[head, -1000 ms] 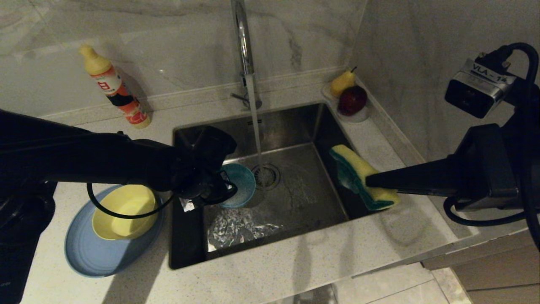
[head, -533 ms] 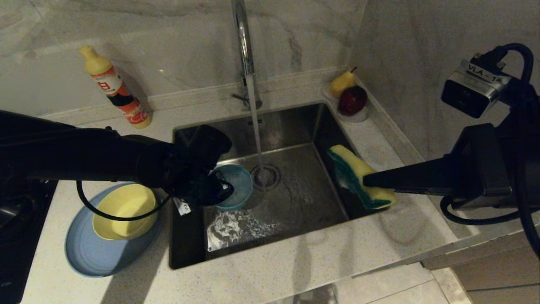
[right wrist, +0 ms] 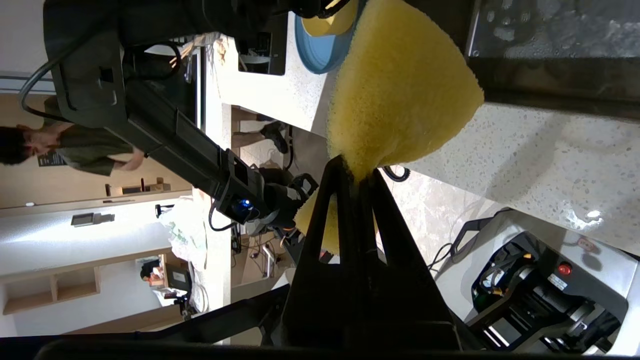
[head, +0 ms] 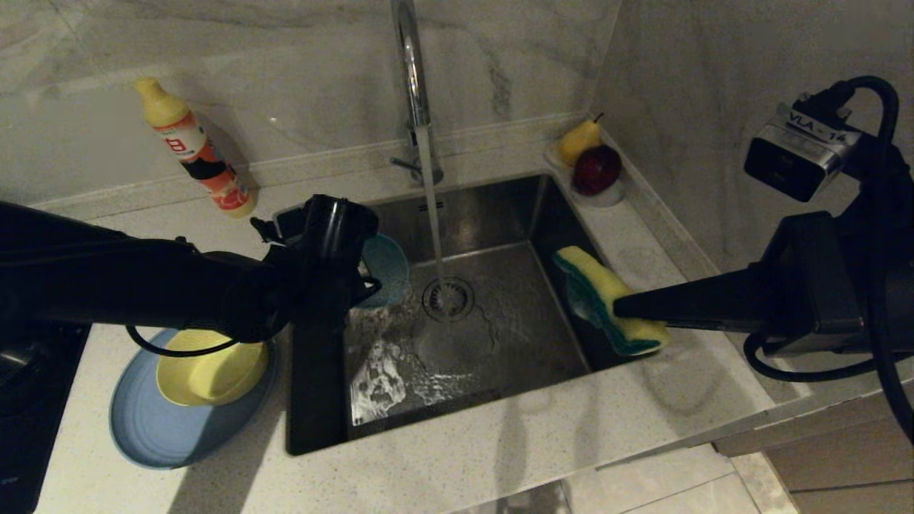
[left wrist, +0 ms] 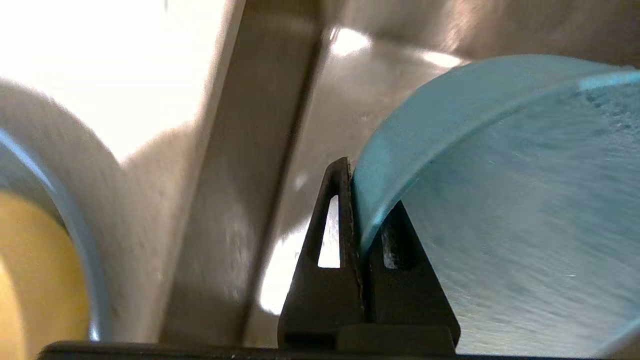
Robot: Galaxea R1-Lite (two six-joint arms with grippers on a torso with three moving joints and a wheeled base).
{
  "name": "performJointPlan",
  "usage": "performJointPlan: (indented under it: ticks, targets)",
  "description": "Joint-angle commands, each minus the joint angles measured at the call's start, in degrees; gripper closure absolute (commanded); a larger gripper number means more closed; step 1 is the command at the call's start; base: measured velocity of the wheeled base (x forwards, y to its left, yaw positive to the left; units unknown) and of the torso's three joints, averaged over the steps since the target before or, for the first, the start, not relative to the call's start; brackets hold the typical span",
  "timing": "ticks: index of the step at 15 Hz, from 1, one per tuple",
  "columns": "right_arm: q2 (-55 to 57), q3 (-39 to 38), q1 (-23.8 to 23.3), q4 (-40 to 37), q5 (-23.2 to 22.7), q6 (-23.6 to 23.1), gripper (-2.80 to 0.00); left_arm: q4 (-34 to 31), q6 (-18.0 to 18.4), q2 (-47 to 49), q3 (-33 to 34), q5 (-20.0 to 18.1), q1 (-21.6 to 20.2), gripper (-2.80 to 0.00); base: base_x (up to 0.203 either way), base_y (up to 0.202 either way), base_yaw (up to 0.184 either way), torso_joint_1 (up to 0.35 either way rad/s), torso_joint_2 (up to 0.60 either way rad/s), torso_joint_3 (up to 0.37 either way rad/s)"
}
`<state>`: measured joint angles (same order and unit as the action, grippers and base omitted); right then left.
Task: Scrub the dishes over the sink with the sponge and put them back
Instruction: Rinse the bowl
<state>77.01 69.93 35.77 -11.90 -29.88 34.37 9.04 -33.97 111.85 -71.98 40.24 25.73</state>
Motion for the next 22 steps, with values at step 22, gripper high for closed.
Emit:
performJointPlan:
  ticks: [22]
  targets:
    - [2.88, 0.47, 0.18, 1.12, -0.89, 0.18, 0.00, 78.62, 51.37, -6.65, 31.89, -11.50, 1.07, 0.00, 0.000, 0.000, 0.000, 0.000, 0.00, 0.000]
